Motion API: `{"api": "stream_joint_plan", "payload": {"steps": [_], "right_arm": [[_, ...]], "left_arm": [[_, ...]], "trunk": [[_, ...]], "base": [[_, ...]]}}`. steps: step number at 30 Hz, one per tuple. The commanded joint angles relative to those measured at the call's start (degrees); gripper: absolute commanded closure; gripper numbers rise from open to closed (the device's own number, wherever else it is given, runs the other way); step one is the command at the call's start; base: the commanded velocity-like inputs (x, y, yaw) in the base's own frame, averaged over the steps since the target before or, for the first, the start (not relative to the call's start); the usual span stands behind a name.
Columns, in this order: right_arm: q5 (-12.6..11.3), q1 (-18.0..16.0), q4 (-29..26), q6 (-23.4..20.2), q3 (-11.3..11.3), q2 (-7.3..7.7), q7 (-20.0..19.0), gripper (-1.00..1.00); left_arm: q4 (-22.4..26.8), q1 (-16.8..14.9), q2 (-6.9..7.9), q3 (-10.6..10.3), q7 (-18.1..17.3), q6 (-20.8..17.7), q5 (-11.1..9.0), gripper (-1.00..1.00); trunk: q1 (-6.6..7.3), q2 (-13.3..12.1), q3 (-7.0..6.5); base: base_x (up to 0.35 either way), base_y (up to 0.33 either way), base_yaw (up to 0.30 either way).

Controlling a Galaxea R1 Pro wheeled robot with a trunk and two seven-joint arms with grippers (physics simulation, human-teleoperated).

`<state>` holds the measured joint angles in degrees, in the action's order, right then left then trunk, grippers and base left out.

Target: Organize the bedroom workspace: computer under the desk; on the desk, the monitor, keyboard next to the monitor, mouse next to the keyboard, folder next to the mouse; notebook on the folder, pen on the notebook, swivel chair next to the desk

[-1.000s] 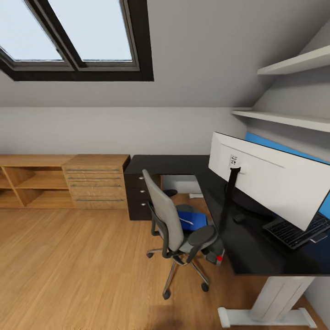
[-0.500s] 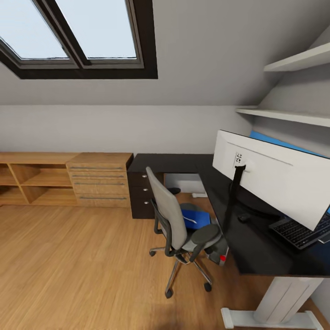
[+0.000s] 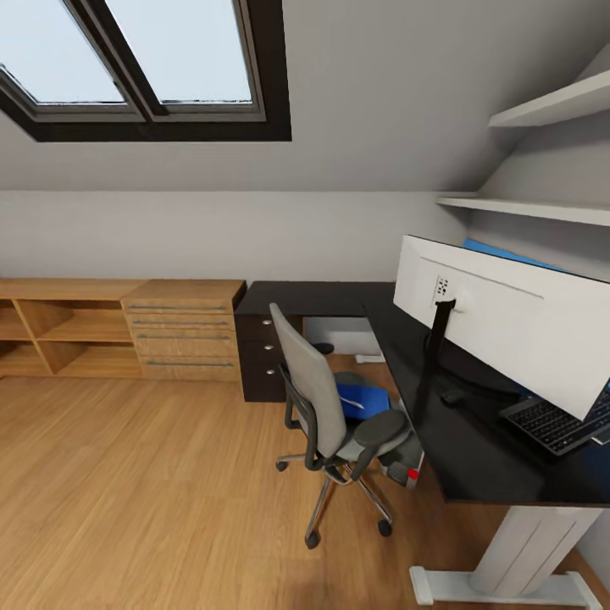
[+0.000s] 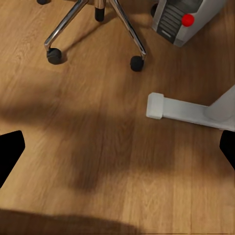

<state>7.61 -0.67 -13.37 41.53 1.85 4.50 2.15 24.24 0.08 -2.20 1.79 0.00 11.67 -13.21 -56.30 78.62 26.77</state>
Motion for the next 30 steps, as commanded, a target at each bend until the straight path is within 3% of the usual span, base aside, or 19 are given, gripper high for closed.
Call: {"api": "stream_joint_plan", "payload": {"steps": [1,19,25,26,30], "right_arm": [[0.22,-0.03,0.09,0.06,0.19,-0.02,0.23,-1.00],[0.42,-0.03,-0.04,0.00,0.34,0.06,0.14,-1.00],[0.30,-0.03,-0.34,0.03,0.34,-0.22,0.17,-1.00],[0.04,-0.05,-4.36,-0.29,0.34,-1.42,0.34,-1.00],[-0.15,-1.65,-8.19,-2.46,0.34,-2.89,1.14,-1.00]], "left_arm": [[0.08,0.01,-0.16,0.17,0.07,-0.19,-0.09,-1.00],[0.02,0.01,-0.30,0.41,0.27,1.88,-0.28,-1.00],[0.66,0.01,-1.50,0.23,0.93,1.75,0.19,-1.00],[7.04,0.01,-3.41,-0.29,7.95,0.44,0.45,-1.00],[16.88,0.01,-4.44,-1.65,11.88,-8.86,0.65,-1.00]], "trunk": [[-0.23,0.45,0.24],[-4.18,7.66,3.47],[-5.50,10.07,4.54],[-5.72,10.47,4.72],[-6.60,12.08,5.44]], "base": [[0.000,0.000,0.000],[0.000,0.000,0.000],[0.000,0.000,0.000],[0.000,0.000,0.000],[0.000,0.000,0.000]]}}
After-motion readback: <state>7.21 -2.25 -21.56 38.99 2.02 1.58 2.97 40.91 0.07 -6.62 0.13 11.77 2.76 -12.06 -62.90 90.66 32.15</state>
